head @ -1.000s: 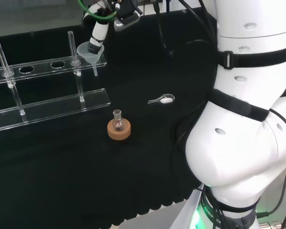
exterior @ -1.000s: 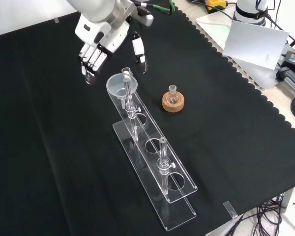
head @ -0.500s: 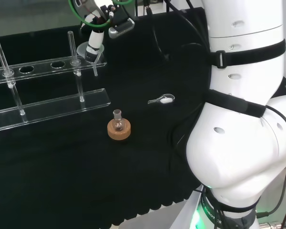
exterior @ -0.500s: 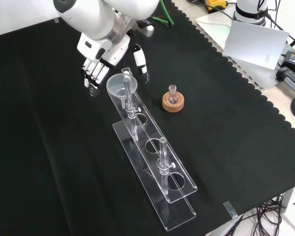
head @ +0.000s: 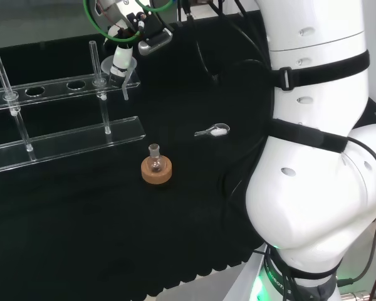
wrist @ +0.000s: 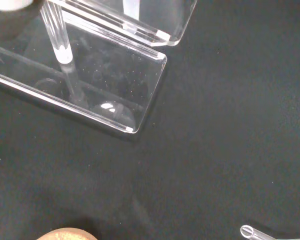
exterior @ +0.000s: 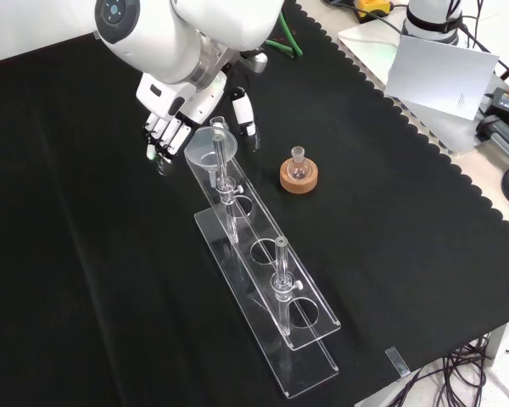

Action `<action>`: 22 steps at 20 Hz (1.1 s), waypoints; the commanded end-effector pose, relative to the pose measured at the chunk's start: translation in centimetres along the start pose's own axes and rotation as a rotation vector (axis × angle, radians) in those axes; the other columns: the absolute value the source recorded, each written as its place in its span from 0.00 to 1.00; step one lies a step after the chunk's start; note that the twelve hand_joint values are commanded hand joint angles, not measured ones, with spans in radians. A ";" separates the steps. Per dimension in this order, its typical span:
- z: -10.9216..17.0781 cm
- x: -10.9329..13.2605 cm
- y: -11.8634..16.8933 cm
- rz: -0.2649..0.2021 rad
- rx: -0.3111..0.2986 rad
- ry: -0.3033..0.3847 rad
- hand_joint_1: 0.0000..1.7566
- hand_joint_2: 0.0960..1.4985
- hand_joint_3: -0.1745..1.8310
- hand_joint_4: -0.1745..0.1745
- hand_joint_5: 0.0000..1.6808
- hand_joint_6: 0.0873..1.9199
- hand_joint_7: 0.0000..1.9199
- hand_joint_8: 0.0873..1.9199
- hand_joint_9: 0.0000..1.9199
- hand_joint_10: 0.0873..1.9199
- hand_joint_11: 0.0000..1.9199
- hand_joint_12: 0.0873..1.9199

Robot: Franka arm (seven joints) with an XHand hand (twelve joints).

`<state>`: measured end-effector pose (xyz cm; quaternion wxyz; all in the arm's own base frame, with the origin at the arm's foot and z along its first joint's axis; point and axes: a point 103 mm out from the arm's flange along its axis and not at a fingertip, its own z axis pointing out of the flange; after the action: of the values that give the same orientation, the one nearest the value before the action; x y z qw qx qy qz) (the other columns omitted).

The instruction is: Pick up the funnel from the transparent funnel stand.

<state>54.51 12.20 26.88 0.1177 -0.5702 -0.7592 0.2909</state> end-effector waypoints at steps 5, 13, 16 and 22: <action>0.3 -0.6 0.0 0.019 0.042 -0.049 0.39 0.41 0.10 0.39 0.09 0.00 0.12 0.31 0.00 0.29 0.00 0.49; 0.1 0.7 0.7 0.027 0.032 -0.035 0.42 0.42 0.10 0.44 0.19 0.00 0.23 0.27 0.00 0.42 0.00 0.53; 0.1 -0.3 0.3 0.034 0.002 0.003 0.43 0.42 0.11 0.44 0.23 0.00 0.28 0.26 0.03 0.44 0.00 0.55; 0.0 -1.1 -0.1 0.039 -0.028 0.013 0.45 0.43 0.11 0.48 0.34 0.00 0.38 0.25 0.11 0.40 0.00 0.62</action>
<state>54.75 11.81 26.86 0.1106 -0.5834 -0.7505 0.2901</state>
